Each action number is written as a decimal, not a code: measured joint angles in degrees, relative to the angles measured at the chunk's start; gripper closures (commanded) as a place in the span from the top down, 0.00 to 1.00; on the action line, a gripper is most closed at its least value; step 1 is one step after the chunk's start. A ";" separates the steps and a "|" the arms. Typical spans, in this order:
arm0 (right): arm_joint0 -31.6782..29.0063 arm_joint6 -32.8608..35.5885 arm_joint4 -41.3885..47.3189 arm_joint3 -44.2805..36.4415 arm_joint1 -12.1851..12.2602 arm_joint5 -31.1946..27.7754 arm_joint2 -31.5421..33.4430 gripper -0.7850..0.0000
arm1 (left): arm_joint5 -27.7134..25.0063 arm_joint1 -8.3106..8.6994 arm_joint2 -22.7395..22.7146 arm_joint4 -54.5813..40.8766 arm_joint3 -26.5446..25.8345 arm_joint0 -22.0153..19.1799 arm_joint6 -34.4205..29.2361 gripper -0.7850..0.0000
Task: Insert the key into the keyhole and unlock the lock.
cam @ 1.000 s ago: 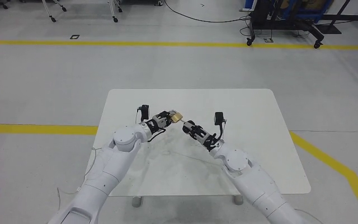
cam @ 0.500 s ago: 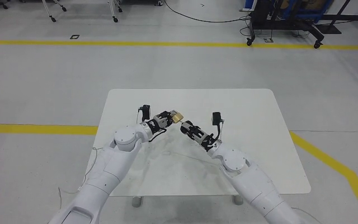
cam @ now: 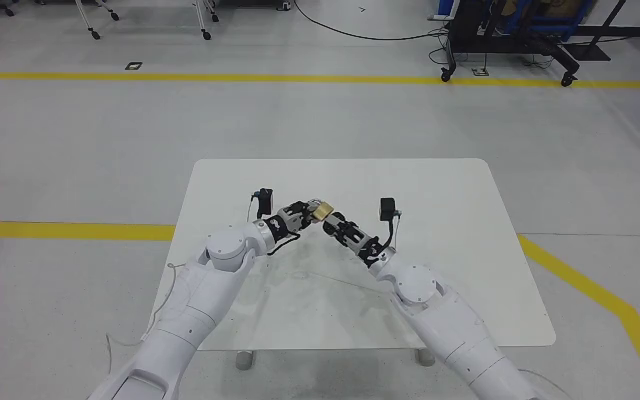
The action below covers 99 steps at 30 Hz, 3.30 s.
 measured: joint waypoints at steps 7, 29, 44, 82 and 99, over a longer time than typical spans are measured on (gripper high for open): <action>0.15 0.76 1.04 0.20 -0.18 0.32 0.19 1.00 | -0.27 0.01 -1.18 -0.45 -0.08 0.24 1.08 0.00; -0.65 31.09 35.85 1.90 -0.49 4.12 3.50 0.26 | -6.99 0.01 -4.18 -3.51 -2.38 2.27 -1.48 0.00; 4.55 37.09 46.18 12.31 -2.56 8.74 2.18 0.31 | -8.14 0.04 -4.65 -3.72 -2.02 2.05 -5.71 0.00; -1.71 41.15 36.13 5.75 0.23 0.97 15.14 1.00 | -12.60 0.07 -3.21 7.85 -3.93 2.96 -1.56 0.00; -13.05 34.37 32.00 -7.61 3.20 -0.67 29.49 1.00 | -0.55 -6.89 18.60 27.67 8.38 -9.75 -1.75 0.00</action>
